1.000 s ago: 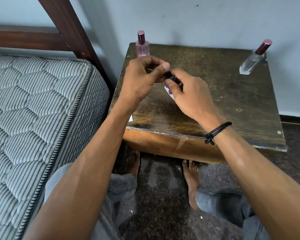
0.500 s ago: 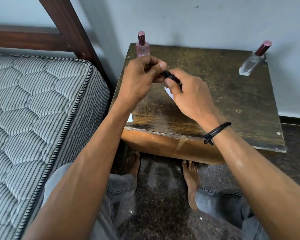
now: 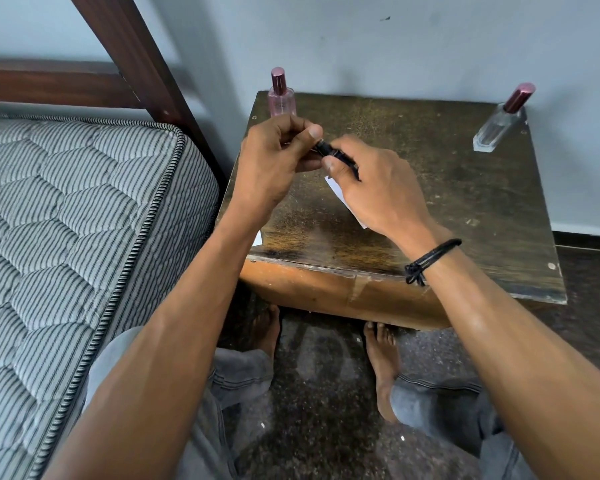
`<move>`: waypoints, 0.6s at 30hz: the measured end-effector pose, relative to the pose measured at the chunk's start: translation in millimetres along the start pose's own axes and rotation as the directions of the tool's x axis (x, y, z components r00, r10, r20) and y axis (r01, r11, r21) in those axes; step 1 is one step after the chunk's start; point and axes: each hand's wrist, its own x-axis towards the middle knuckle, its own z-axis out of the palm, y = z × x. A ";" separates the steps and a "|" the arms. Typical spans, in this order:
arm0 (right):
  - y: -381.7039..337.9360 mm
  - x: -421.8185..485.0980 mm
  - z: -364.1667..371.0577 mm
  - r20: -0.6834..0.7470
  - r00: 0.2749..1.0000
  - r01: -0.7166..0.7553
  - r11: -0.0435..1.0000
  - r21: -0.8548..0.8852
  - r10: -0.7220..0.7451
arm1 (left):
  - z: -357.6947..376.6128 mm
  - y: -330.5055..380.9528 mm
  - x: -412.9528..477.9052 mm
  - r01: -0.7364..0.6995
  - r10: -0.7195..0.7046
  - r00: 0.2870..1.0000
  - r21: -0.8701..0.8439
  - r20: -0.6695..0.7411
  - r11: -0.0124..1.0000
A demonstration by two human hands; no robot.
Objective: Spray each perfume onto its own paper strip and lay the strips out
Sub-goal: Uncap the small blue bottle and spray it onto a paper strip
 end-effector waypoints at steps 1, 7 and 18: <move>0.4 0.1 -0.6 0.005 1.000 -0.004 1.000 0.003 0.004 | 0.9 0.2 -0.4 0.005 -0.005 1.000 -0.007 0.001 1.000; 8.6 -2.1 0.8 0.053 0.997 -0.047 0.999 -0.003 0.048 | -15.0 3.2 5.1 0.055 -0.077 0.979 -0.119 -0.188 0.991; 16.5 1.4 1.2 0.004 0.990 -0.143 0.977 0.155 0.144 | -26.2 1.1 9.3 0.050 -0.040 0.983 0.052 -0.181 0.997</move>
